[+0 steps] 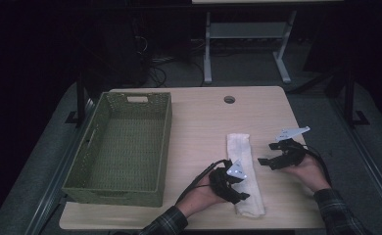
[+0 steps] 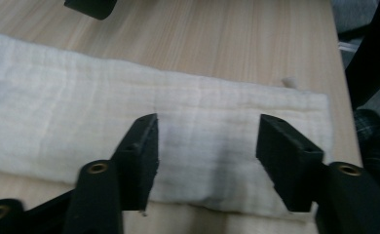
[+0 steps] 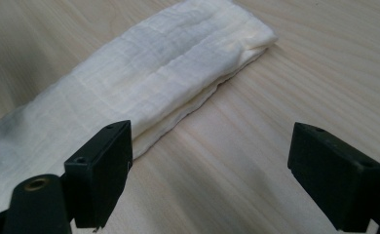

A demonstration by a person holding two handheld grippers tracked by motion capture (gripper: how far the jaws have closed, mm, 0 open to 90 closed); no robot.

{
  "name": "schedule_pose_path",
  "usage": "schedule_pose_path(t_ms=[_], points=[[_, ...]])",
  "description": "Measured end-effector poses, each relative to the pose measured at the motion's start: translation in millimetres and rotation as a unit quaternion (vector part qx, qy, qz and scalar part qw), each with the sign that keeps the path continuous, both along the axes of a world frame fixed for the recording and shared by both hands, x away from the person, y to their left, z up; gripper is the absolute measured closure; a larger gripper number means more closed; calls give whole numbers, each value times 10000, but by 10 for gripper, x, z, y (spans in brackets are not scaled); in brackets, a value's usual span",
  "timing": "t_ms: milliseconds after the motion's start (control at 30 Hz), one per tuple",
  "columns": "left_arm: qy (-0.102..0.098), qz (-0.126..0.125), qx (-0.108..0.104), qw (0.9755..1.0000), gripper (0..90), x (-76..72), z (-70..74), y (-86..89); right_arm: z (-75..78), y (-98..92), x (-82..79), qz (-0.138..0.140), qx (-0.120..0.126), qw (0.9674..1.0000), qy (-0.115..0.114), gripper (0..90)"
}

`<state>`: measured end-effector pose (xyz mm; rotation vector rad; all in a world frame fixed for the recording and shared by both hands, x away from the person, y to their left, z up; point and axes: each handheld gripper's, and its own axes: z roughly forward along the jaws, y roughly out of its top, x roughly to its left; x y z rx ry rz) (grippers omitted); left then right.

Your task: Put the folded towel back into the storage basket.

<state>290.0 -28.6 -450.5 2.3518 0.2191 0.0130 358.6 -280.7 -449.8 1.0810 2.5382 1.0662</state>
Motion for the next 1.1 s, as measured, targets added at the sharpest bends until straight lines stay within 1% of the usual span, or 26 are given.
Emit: schedule_pose_path(t_ms=[33, 67, 100, 167, 267, 333, 367, 433, 500, 533, 600, 733, 767, 833, 867, 933, 1000, 1100], points=[[-6, -42, -7, 10000, 348, 22, -15, -11, -1, 0, 3, -7, -2, 10000, 5, 160], [34, -59, -27, 10000, 329, 41, -32, -22, -6, 3, 5, -24, -4, 10000, 19, 160], [20, -88, -21, 10000, 310, 56, -52, -31, -7, 1, 8, -26, -37, 10000, 47, 160], [-55, -122, 35, 9999, 274, 79, -78, -49, -14, 1, 13, -30, -40, 10000, 56, 160], [-123, -147, 21, 9998, 245, 114, -97, -77, -23, -6, 17, -33, -36, 10000, 48, 161], [-129, -137, -27, 9998, 234, 138, -112, -98, -26, -11, 14, -57, -27, 10000, 70, 161], [-85, -125, -19, 9999, 228, 142, -125, -112, -27, -15, 13, -63, -16, 10000, 74, 161], [-162, -154, 110, 9997, 206, 144, -160, -131, -23, -21, 13, -66, -9, 10000, 59, 161], [-182, -82, 95, 9998, 188, 129, -196, -150, -15, -21, 13, -88, 3, 9999, 63, 162], [-235, -111, 135, 9996, 178, 133, -201, -148, -16, -24, 16, -72, 10, 10000, 59, 163], [-185, -49, 47, 9998, 172, 130, -221, -146, -22, -25, 20, -67, 6, 10000, 74, 163], [-183, -39, 48, 9998, 178, 128, -224, -142, -20, -30, 12, -81, 16, 9999, 90, 163], [-188, -36, 59, 9998, 184, 127, -220, -138, -20, -33, 12, -84, 19, 9999, 92, 163], [-190, -50, 78, 9998, 243, 127, -205, -125, -23, -45, 18, -49, 10, 10000, 67, 163], [-165, -51, 39, 9998, 283, 121, -200, -116, -20, -46, 18, -58, 14, 10000, 74, 164], [-172, -102, 49, 9998, 384, 125, -187, -91, -15, -45, 15, -79, 25, 9999, 88, 164], [-149, -89, 28, 9998, 452, 126, -182, -71, -18, -44, 17, -76, 49, 9999, 99, 165], [-120, -125, 83, 9998, 581, 127, -162, -47, -26, -43, 19, -23, 40, 9999, 95, 165]])
